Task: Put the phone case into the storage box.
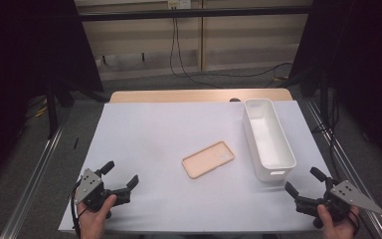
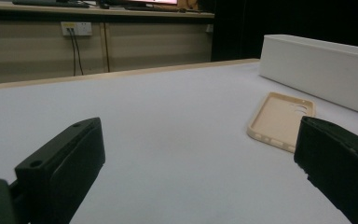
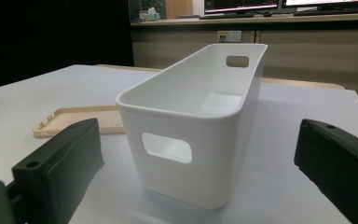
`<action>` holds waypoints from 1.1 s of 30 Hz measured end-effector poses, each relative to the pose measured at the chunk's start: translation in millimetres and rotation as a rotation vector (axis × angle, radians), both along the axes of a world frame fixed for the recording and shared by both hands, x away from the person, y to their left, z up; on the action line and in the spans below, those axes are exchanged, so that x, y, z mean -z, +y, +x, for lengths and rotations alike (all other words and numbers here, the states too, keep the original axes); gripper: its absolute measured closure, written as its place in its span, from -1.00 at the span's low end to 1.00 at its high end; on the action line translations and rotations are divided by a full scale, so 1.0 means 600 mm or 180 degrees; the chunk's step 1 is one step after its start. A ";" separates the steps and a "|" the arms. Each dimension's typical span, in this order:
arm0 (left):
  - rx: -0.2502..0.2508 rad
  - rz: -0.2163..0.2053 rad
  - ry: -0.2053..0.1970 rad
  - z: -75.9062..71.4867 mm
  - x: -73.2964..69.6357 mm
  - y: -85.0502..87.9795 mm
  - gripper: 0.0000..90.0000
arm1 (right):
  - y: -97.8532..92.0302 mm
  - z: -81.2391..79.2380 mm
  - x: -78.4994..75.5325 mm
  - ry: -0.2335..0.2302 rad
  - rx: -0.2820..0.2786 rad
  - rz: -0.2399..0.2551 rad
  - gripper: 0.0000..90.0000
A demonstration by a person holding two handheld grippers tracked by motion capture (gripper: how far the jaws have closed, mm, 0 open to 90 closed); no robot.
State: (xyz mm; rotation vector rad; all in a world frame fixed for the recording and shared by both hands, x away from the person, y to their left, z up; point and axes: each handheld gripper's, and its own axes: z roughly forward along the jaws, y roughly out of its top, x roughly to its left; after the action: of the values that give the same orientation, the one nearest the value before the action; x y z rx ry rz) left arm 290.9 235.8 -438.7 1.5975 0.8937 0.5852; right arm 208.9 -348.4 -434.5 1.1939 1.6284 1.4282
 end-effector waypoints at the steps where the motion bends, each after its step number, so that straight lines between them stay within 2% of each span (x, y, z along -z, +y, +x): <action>1: 0.0004 0.0015 -0.0008 0.001 0.000 0.000 -0.95 | 0.000 0.000 0.000 -0.0004 -0.0002 -0.0004 -0.99; 7: 0.0022 0.0020 0.0022 0.003 0.000 -0.005 -0.95 | 0.001 -0.002 0.001 0.0012 -0.0037 0.0015 -0.99; 9: 0.0061 0.0080 0.0029 0.004 -0.001 -0.005 -0.95 | 0.001 -0.003 0.001 0.0018 -0.0038 0.0016 -0.99; 12: 0.0084 0.0099 0.0029 0.003 -0.001 -0.007 -0.95 | 0.001 -0.003 0.001 0.0018 -0.0049 0.0016 -0.99; 16: 0.0077 0.0080 0.0031 0.003 0.000 -0.012 -0.95 | 0.004 -0.003 0.001 0.0028 -0.0066 0.0032 -0.99; 18: 0.0115 0.0098 0.0072 0.006 0.001 -0.018 -0.95 | 0.005 -0.001 0.002 0.0026 -0.0080 0.0030 -0.99; 26: 0.0295 0.0155 0.0099 0.013 -0.001 -0.035 -0.95 | 0.007 -0.001 0.002 0.0043 -0.0101 0.0022 -0.99; 33: 0.0396 0.0125 0.0097 0.018 -0.010 -0.053 -0.95 | 0.005 -0.005 0.002 0.0040 -0.0093 0.0012 -0.99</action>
State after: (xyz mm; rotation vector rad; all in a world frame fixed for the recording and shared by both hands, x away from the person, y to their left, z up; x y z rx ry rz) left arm 301.8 204.0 -432.6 1.6882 0.8031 0.4948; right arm 206.2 -345.4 -436.0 1.1880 1.6585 1.4452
